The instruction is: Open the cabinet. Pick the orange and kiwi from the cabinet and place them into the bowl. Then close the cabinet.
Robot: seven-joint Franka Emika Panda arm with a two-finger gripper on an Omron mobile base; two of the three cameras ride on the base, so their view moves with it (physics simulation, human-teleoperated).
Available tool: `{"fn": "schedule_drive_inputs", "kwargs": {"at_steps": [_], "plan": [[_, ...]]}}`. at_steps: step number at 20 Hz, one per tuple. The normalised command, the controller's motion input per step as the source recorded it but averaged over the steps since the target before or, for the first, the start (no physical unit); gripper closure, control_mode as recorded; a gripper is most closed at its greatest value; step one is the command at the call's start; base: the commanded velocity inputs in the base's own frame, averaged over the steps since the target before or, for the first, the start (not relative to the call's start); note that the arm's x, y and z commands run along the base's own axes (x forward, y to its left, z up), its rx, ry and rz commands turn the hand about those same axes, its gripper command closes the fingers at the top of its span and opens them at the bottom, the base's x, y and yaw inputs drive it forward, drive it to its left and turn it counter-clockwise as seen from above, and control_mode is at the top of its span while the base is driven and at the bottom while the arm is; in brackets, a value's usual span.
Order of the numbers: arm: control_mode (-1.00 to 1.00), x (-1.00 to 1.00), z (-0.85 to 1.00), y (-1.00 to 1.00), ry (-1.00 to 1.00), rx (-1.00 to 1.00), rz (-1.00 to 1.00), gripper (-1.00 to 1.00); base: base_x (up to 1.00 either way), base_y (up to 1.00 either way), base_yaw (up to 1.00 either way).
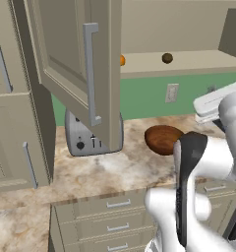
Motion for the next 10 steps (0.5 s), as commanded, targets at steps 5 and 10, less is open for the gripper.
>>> {"fn": "schedule_drive_inputs", "kwargs": {"at_steps": [5,10], "plan": [[-1.0,0.87,-0.12,-0.21,0.02,0.01,-0.39,-1.0,0.0,0.0,0.0],[-1.0,0.62,0.0,-0.65,0.13,0.15,-0.38,-1.0,0.0,0.0,0.0]]}}
